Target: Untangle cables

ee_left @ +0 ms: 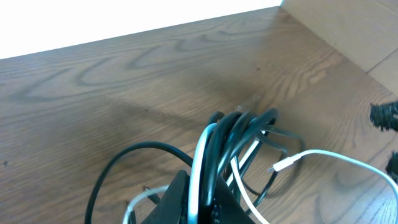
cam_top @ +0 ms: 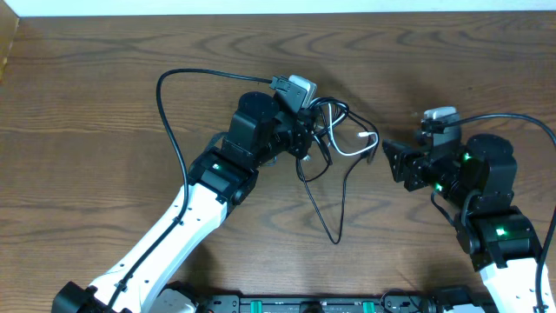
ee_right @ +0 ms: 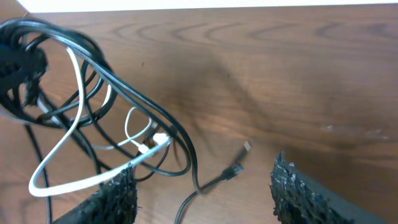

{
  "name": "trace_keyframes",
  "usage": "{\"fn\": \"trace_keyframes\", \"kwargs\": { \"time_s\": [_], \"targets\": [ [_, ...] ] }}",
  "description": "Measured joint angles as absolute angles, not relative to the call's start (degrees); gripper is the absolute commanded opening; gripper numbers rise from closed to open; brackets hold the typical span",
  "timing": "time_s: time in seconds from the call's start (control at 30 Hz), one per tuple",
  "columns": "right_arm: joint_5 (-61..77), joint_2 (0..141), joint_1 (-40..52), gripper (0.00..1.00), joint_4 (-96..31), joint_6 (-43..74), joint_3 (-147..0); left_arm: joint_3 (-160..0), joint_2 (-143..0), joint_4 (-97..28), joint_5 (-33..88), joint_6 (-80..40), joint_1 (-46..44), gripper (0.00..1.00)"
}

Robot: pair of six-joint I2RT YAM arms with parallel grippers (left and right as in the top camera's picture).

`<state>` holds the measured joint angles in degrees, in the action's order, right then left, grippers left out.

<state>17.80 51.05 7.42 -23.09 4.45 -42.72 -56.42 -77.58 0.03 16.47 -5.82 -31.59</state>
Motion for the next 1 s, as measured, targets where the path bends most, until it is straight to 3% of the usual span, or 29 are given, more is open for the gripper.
{"fn": "trace_keyframes", "kwargs": {
  "time_s": [0.33, 0.53, 0.8, 1.0],
  "targets": [
    [19.16, 51.96, 7.42, 0.62, -17.76, -3.55, -42.72, -56.42, -77.58, -0.58, 34.83, 3.6, -31.53, 0.08],
    [29.43, 54.78, 7.42, 0.47, -18.35, -13.45, -42.72, -56.42, -77.58, -1.26, 46.92, 10.41, -31.53, 0.07],
    [39.09, 57.95, 7.29, 0.57, -18.79, -16.93, -42.72, -56.42, -77.58, -1.45, 52.01, 13.69, -31.29, 0.08],
    [43.94, 58.13, 7.29, 0.64, -20.18, -17.41, -42.72, -56.42, -77.58, -1.43, 46.39, 13.96, -31.35, 0.08]
  ]
}}
